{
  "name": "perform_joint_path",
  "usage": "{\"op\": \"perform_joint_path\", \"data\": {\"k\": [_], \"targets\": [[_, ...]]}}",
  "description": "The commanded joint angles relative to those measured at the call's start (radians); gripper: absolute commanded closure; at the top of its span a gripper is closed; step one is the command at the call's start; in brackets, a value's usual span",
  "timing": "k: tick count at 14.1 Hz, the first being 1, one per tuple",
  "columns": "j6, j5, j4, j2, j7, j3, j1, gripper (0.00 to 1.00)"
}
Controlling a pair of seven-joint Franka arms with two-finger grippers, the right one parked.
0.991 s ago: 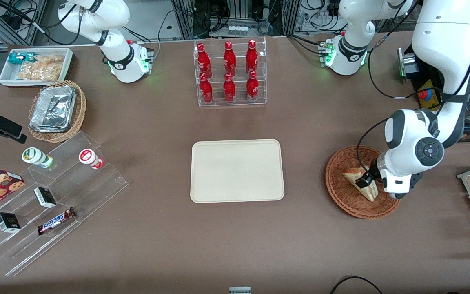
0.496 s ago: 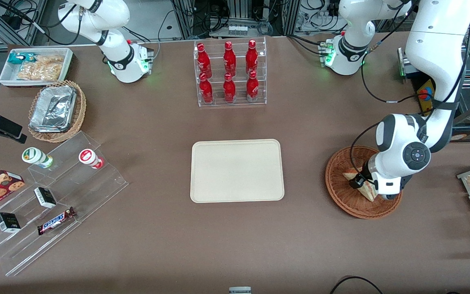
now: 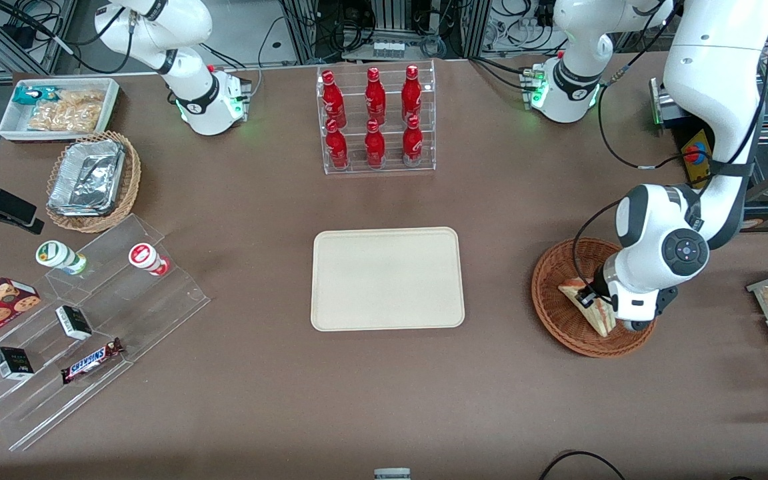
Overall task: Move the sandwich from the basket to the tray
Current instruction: 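Lift the sandwich and carry it over the cream tray, then lower the sandwich onto the tray and open the left gripper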
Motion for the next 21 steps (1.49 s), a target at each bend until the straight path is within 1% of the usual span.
{"op": "perform_joint_path", "data": {"k": [1,3,4,5,7,8,11,13,15,16,17,18,19,21], "targets": [[-0.049,-0.003,0.019,-0.063,0.039,-0.034,-0.042,0.89],[-0.115,-0.003,0.068,-0.064,0.026,-0.103,-0.079,0.86],[-0.167,0.001,0.08,-0.07,0.033,-0.12,-0.111,0.86],[-0.207,0.001,0.102,-0.067,0.039,-0.126,-0.163,0.84],[-0.212,0.001,0.13,-0.043,0.031,-0.125,-0.278,0.84],[-0.21,0.001,0.151,-0.028,0.028,-0.125,-0.312,0.84],[-0.213,0.004,0.27,0.082,0.028,-0.125,-0.424,0.84],[-0.215,0.005,0.37,0.184,0.025,-0.123,-0.47,0.83],[-0.213,0.009,0.453,0.259,-0.016,-0.116,-0.53,0.83],[-0.215,0.03,0.485,0.287,-0.035,-0.114,-0.546,0.82],[-0.215,0.064,0.513,0.314,-0.064,-0.116,-0.561,0.77],[-0.215,0.087,0.534,0.336,-0.093,-0.116,-0.575,0.77],[-0.215,0.101,0.559,0.36,-0.118,-0.116,-0.592,0.77],[-0.215,0.103,0.597,0.4,-0.127,-0.114,-0.609,0.77]]}}
